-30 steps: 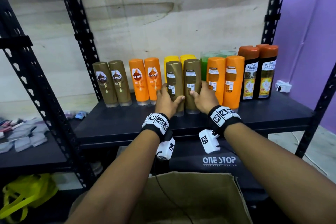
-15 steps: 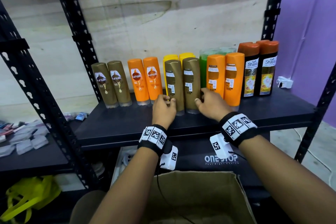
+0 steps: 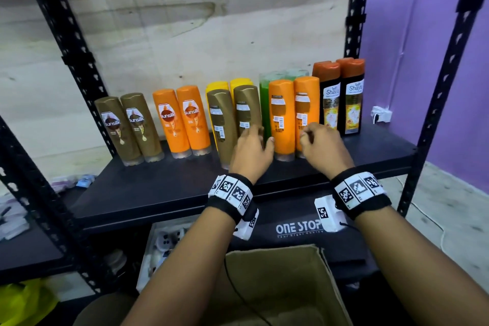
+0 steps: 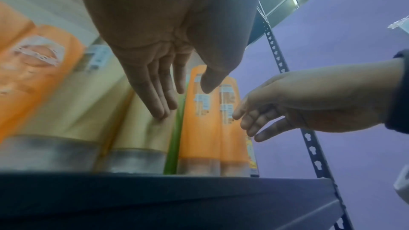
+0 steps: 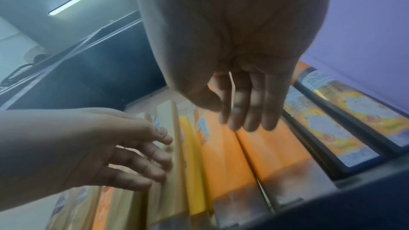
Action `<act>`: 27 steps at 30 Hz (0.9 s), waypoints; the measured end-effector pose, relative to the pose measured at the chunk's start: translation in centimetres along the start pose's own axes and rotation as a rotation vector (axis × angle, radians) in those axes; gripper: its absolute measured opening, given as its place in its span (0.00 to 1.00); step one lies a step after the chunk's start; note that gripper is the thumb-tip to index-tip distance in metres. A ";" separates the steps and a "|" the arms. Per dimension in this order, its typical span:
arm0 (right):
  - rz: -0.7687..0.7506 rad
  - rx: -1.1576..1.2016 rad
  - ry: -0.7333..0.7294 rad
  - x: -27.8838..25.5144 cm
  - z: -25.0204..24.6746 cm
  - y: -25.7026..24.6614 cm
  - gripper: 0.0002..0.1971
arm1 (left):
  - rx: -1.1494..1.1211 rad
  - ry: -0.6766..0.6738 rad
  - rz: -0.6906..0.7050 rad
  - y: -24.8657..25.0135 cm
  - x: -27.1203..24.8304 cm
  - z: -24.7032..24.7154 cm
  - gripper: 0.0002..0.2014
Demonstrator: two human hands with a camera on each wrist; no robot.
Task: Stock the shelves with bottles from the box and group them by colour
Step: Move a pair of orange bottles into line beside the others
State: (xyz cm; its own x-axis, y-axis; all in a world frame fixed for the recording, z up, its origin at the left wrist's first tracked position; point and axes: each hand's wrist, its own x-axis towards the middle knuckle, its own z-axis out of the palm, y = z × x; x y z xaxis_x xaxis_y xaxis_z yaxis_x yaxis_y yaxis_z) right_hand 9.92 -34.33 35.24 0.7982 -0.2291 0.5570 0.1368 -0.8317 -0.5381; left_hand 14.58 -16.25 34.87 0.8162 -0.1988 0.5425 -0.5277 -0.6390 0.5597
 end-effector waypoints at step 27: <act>0.195 0.225 -0.123 1.2 2.4 5.6 0.29 | -0.179 0.003 -0.161 0.9 -0.4 7.8 0.42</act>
State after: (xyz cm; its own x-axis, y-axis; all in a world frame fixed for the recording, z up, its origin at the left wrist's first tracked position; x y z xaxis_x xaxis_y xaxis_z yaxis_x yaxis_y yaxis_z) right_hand 13.01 -38.06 31.34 0.8850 -0.2994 0.3565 0.0893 -0.6424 -0.7611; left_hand 15.62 -22.53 30.25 0.8924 -0.1031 0.4392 -0.4247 -0.5203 0.7409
